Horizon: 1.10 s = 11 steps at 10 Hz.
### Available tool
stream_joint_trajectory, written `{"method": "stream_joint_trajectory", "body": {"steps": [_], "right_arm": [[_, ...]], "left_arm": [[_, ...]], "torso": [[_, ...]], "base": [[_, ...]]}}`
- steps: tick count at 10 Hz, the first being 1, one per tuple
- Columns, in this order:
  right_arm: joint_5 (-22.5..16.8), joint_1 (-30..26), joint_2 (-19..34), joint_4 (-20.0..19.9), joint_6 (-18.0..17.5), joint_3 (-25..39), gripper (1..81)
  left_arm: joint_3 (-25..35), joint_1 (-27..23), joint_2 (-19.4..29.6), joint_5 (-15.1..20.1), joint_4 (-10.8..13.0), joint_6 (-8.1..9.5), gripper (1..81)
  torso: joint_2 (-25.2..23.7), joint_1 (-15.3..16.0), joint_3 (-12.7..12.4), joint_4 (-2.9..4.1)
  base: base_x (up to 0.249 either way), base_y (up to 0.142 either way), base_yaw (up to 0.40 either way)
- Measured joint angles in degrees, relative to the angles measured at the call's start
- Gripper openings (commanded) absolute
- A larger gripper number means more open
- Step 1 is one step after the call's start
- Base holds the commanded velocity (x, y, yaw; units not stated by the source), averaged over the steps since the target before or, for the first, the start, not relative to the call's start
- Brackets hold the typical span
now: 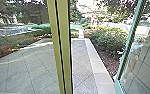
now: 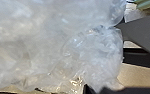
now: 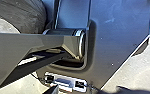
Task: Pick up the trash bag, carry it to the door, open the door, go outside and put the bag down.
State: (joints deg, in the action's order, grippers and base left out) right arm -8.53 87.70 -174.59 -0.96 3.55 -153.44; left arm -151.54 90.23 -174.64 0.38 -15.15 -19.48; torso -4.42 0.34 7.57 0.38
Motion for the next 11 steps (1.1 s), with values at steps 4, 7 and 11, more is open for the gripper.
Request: {"method": "stream_joint_trajectory", "body": {"steps": [4, 7, 11], "right_arm": [[0.07, 0.26, -0.29, -0.07, -0.17, -0.02, 81.1], [0.05, 0.28, -0.29, -0.07, -0.17, -0.02, 81.1], [0.05, 0.28, -0.29, -0.07, -0.17, -0.04, 81.1]], "left_arm": [[-0.39, 0.15, 0.68, 0.02, 0.11, 0.0, 1.0], [-0.37, 0.15, 0.48, 0.0, 0.33, 0.0, 1.0], [-0.41, 0.12, 0.5, 0.0, 0.41, 0.0, 1.0]], "torso": [[0.0, -0.05, 0.0, 0.0], [0.0, -0.05, 0.0, 0.0], [0.0, -0.05, 0.0, 0.0]], "base": [[0.0, -0.116, 0.0], [0.0, -0.134, 0.0], [0.0, -0.13, 0.0]]}}
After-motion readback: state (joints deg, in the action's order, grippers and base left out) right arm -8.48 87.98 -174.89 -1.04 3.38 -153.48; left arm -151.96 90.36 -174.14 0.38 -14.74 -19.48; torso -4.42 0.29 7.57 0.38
